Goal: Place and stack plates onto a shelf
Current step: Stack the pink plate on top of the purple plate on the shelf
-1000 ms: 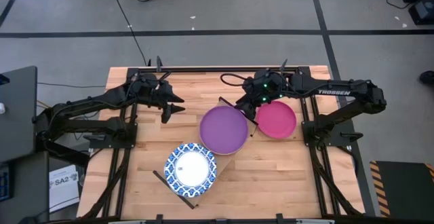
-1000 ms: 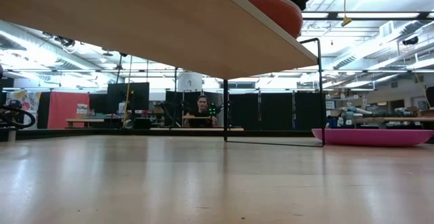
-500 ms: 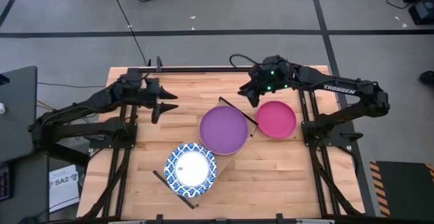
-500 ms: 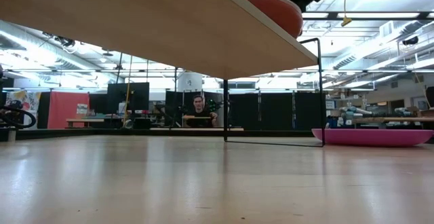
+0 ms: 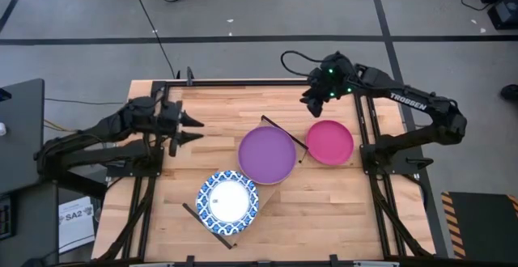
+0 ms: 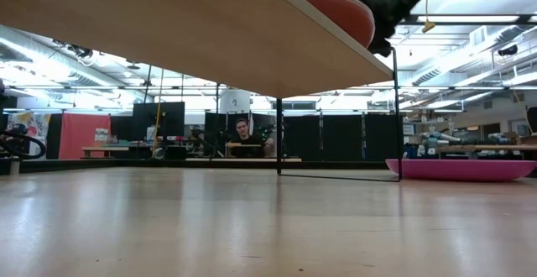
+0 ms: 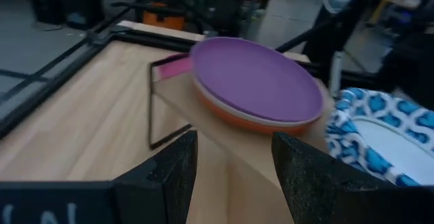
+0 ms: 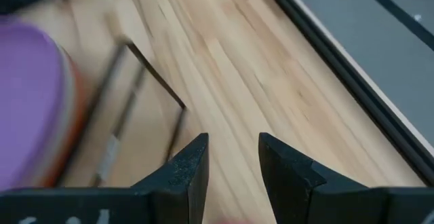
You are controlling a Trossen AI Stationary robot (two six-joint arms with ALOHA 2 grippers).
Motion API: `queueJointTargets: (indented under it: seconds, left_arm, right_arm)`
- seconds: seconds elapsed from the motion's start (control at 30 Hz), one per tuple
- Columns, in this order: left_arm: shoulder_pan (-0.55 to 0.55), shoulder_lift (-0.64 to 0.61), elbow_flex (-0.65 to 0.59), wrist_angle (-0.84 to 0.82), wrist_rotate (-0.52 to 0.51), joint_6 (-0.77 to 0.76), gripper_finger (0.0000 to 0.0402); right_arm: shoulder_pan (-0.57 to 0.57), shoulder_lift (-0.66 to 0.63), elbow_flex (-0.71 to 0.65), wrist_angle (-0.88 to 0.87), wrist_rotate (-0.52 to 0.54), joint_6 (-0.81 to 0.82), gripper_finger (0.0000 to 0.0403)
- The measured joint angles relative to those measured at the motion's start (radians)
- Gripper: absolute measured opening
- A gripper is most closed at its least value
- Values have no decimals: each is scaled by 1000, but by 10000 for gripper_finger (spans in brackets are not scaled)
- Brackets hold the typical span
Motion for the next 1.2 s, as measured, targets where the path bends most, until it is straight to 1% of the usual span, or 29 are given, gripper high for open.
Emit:
queueJointTargets:
  seconds: [0.13,0.3,0.43,0.53,0.67,0.9,1.03,1.2]
  left_arm:
    - [-69,-30,-80,122,0,-36,196]
    - [-131,-51,-137,261,-6,-37,196]
    - [-158,-54,-139,266,-57,-37,196]
    - [-168,-54,-139,265,-88,-36,196]
    - [-170,-54,-139,265,-90,-36,196]
    - [-170,-54,-139,265,-90,-35,196]
    - [-170,-54,-139,265,-90,-35,196]
    - [-169,-54,-139,265,-91,-35,196]
  right_arm:
    - [-69,0,0,-96,-3,-122,133]
    - [-148,0,0,-178,-3,-252,133]
    - [-202,0,-28,-190,-17,-301,133]
    - [-236,6,-66,-196,-63,-329,133]
    - [-264,24,-125,-198,-99,-363,133]
    - [-268,66,-209,-178,-98,-505,133]
    - [-268,100,-232,-148,-84,-551,133]
    - [-268,159,-244,-92,-82,-557,133]
